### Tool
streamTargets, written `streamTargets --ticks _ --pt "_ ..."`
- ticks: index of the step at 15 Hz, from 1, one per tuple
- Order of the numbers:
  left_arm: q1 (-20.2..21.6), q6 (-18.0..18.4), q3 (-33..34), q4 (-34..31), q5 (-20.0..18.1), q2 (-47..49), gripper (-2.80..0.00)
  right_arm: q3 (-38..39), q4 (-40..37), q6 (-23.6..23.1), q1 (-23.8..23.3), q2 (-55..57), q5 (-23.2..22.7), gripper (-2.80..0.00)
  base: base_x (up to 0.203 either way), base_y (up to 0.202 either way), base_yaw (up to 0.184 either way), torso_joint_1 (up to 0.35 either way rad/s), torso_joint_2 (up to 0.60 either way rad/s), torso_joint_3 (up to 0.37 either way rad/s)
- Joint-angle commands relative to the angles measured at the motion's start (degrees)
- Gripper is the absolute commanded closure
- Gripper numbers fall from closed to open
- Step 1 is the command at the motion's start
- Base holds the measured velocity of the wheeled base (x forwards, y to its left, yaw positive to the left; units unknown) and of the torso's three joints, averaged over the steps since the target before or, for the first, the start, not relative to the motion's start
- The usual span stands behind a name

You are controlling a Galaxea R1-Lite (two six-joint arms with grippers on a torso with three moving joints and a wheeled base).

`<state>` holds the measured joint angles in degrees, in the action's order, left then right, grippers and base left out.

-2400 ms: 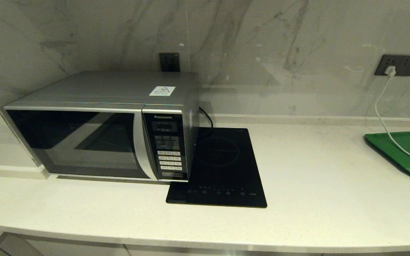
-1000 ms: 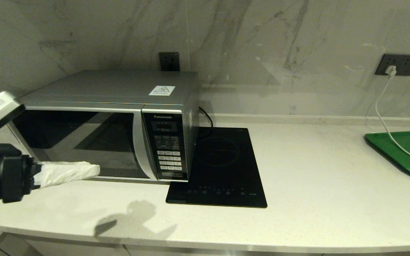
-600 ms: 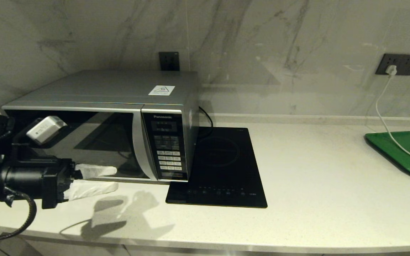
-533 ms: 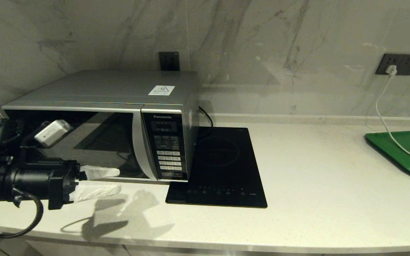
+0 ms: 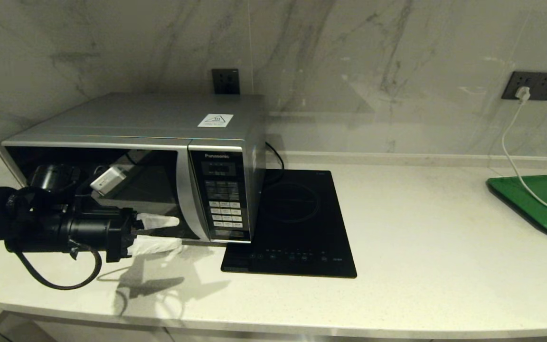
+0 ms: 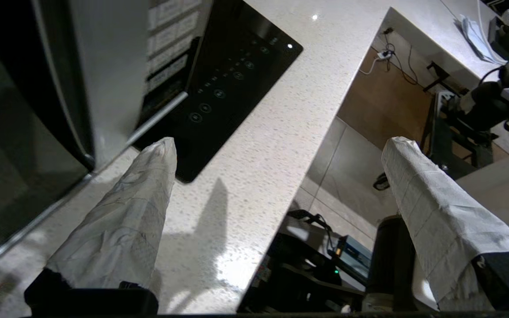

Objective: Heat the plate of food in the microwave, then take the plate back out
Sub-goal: Open the microwave oven

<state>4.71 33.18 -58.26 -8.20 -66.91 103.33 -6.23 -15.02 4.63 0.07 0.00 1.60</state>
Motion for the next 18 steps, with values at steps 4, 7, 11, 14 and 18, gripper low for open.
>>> streamTargets --ticks 4,7,11,14,18 --pt "0.7 0.5 -1.4 4.1 1.1 2.7 -2.80 0.0 -0.1 0.0 0.0 0.0 0.0 0.00 0.000 0.000 0.000 0.000 0.00 0.000" --pt "0.5 0.6 -1.7 5.7 2.1 2.8 -2.80 0.0 -0.1 0.0 0.0 0.0 0.0 0.00 0.000 0.000 0.000 0.000 0.00 0.000" --pt "-0.1 0.7 -3.1 8.2 2.1 4.6 -2.80 0.0 -0.1 0.0 0.0 0.0 0.0 0.00 0.000 0.000 0.000 0.000 0.00 0.000" --pt "-0.9 1.3 -2.8 10.6 2.2 5.1 -2.80 0.0 -0.1 0.0 0.0 0.0 0.0 0.00 0.000 0.000 0.000 0.000 0.00 0.000" --pt "-2.0 1.6 -2.1 10.3 1.6 5.1 -2.80 0.0 -0.1 0.0 0.0 0.0 0.0 0.00 0.000 0.000 0.000 0.000 0.00 0.000"
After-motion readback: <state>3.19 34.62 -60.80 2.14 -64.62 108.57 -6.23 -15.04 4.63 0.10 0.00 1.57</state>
